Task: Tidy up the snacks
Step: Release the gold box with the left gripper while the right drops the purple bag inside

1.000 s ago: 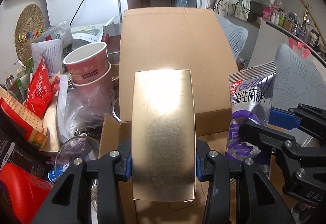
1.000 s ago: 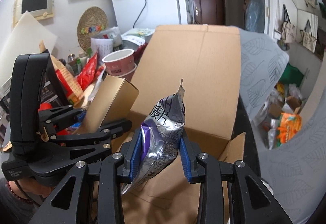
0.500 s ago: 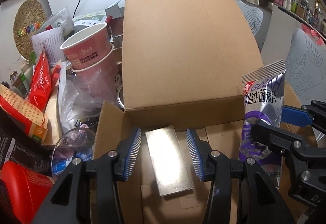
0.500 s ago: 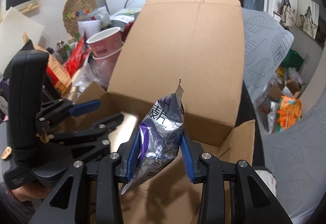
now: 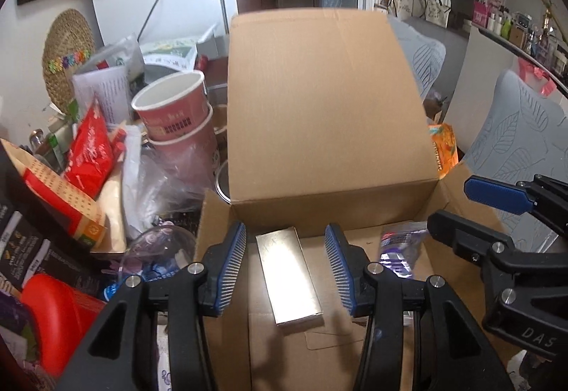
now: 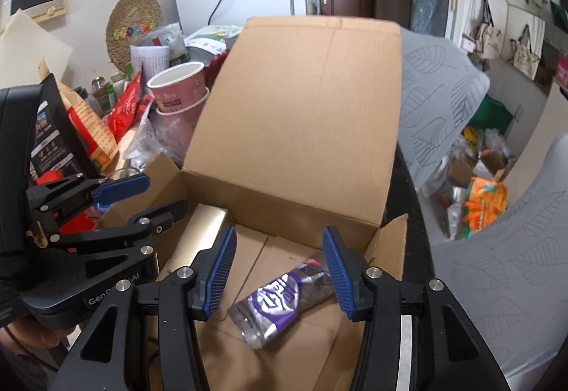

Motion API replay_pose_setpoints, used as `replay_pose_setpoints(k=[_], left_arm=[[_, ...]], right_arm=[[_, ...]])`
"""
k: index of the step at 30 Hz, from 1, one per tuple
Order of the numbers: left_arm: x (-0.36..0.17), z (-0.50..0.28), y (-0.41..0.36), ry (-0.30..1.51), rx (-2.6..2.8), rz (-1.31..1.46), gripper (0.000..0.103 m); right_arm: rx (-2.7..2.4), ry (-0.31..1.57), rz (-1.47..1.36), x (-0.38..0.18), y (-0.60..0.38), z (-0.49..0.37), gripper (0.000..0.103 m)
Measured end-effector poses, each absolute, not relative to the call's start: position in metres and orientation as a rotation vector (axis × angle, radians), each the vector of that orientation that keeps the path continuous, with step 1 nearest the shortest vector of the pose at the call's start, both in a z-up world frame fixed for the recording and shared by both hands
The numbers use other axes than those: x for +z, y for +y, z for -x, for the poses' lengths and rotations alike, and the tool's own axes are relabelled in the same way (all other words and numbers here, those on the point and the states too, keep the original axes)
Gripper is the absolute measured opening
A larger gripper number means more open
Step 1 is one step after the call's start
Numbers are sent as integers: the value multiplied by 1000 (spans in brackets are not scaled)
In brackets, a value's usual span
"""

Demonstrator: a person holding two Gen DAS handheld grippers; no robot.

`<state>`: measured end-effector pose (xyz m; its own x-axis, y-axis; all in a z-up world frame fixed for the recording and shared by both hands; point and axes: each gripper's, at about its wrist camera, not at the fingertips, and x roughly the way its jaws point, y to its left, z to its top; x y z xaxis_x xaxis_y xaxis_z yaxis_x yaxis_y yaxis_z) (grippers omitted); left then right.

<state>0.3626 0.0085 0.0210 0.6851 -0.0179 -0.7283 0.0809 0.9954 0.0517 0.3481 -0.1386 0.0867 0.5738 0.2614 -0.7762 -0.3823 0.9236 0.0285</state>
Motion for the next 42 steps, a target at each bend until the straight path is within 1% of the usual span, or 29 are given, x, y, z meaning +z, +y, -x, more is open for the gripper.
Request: replay_pose_setpoints(k=[24, 26, 28, 29, 30, 31, 32, 34, 37, 38, 40, 42], left_arm=[[122, -263, 4, 603, -62, -65, 47], [128, -252, 3, 590, -64, -66, 47], [133, -242, 2, 577, -62, -71, 47], [135, -237, 1, 572, -63, -71, 47], [138, -232, 1, 568, -65, -70, 50], [140, -227, 1, 562, -65, -68, 62], [143, -220, 1, 550, -63, -63, 71], [147, -206, 1, 515, -57, -63, 76], [153, -189, -1, 495, -61, -71, 78], [154, -184, -3, 492, -65, -73, 78], [156, -173, -3, 482, -66, -81, 79], [156, -162, -4, 470, -69, -86, 81]], right_arm=[[368, 653, 148, 192, -147, -260, 51], [371, 633, 145, 199, -147, -249, 52], [371, 612, 140, 205, -149, -239, 59], [370, 601, 139, 208, -150, -233, 59], [370, 592, 137, 210, -151, -228, 59], [369, 585, 135, 213, -153, -223, 60], [368, 580, 132, 215, -154, -219, 61], [363, 564, 124, 219, -158, -208, 68], [363, 538, 121, 226, -162, -190, 70], [361, 531, 120, 228, -163, -185, 72], [357, 515, 118, 231, -165, -174, 78], [355, 505, 116, 233, -167, -164, 79]])
